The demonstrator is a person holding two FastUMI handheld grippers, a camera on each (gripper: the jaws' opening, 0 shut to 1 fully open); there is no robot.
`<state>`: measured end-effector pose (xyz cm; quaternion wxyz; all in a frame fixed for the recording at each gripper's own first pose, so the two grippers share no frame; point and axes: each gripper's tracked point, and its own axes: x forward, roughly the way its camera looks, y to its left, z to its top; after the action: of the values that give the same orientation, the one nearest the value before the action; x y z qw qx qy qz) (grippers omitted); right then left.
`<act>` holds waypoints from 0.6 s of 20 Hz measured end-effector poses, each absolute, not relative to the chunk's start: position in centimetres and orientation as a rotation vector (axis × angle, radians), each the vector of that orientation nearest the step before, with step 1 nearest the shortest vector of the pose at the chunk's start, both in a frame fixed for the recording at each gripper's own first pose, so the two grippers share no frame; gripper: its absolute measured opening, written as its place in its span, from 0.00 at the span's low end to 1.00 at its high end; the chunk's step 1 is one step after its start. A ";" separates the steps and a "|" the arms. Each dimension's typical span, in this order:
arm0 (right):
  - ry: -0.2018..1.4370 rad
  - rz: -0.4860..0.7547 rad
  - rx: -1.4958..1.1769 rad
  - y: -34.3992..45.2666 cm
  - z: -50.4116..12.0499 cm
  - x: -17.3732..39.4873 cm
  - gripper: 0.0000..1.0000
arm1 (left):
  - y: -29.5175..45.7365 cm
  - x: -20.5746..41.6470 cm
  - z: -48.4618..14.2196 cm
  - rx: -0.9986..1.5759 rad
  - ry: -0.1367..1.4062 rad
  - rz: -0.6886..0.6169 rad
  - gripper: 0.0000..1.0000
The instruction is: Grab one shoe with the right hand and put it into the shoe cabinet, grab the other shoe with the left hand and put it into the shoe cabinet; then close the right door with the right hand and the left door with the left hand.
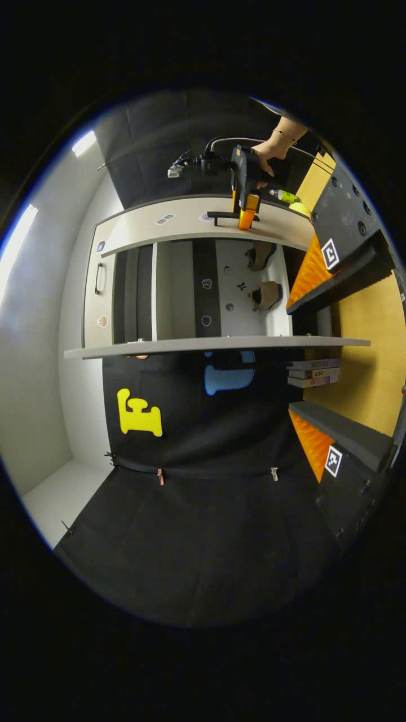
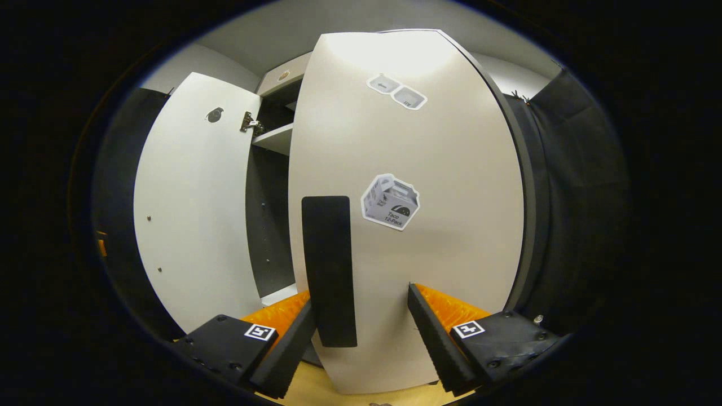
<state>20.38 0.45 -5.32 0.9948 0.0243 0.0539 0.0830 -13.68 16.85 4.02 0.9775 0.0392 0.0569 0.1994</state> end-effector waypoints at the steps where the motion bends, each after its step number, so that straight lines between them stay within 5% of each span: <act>1: 0.107 0.143 0.059 0.6 -5.5 20.8 0.98 | 17.7 -13.4 4.0 0.074 0.112 0.397 0.96; 12: 0.049 -0.099 -0.009 0.2 -6.7 24.3 0.96 | 23.2 -12.4 1.8 0.071 0.154 0.338 0.96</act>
<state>24.34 0.17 -6.69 0.9985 -0.0045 0.0243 -0.0496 -12.37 23.24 1.82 0.9822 0.0352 0.0767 0.1680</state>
